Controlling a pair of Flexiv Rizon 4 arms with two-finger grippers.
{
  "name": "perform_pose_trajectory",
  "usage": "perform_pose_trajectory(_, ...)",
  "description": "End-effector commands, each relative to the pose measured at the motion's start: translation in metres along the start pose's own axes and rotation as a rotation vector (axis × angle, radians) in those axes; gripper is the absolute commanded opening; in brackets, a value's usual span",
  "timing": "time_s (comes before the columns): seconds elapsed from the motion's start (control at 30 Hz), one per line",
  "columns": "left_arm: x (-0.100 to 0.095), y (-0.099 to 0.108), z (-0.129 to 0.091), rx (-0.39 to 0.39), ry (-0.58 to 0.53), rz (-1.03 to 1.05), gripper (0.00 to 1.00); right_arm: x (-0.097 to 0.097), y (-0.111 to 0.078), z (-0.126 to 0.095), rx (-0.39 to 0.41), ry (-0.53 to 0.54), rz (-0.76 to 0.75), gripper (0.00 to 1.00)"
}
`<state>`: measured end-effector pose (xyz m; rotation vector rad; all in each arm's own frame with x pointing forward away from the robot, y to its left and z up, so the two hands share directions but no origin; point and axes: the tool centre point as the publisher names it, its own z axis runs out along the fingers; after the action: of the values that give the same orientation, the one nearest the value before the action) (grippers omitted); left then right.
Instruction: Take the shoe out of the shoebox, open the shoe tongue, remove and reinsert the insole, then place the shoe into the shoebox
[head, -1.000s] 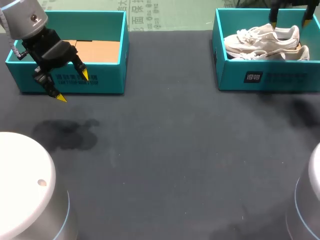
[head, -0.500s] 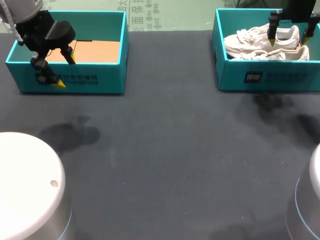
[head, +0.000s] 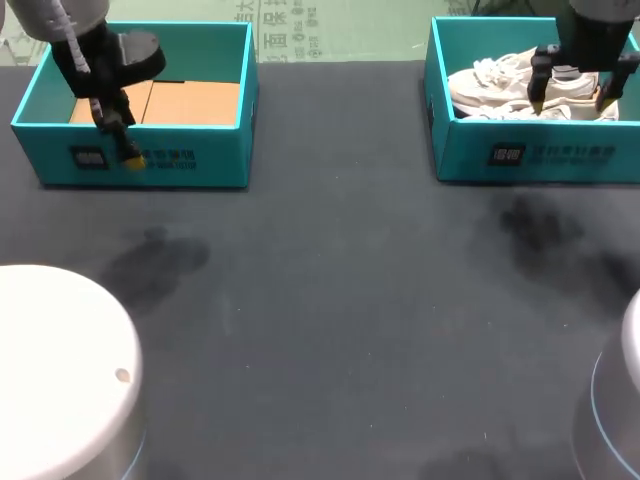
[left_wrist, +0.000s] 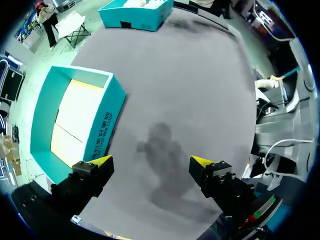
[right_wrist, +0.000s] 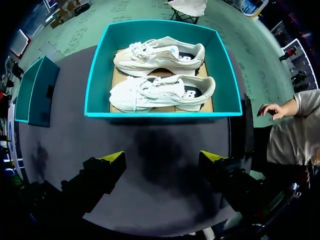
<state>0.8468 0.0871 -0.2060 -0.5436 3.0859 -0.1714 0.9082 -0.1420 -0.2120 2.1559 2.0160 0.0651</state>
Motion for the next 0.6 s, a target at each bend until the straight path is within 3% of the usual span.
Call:
perform_pose_trajectory(0.03,-0.01,-0.006,-0.009,-0.168,0.091,-0.661,1.0,0.005,-0.01,-0.004,-0.04,0.0,0.01,1.0)
perform_pose_trajectory(0.2,-0.02,-0.001,-0.015,-0.226,0.08,-1.087,1.0,0.014,-0.013,-0.003,-0.029,-0.001,0.017,1.0)
perform_pose_trajectory(0.37,-0.035,0.005,-0.019,-0.281,0.061,-1.376,1.0,0.024,-0.014,-0.002,-0.015,0.001,0.01,1.0)
perform_pose_trajectory(0.6,-0.048,0.016,-0.018,-0.28,0.034,-1.593,1.0,0.034,-0.024,-0.005,0.007,0.002,0.002,1.0)
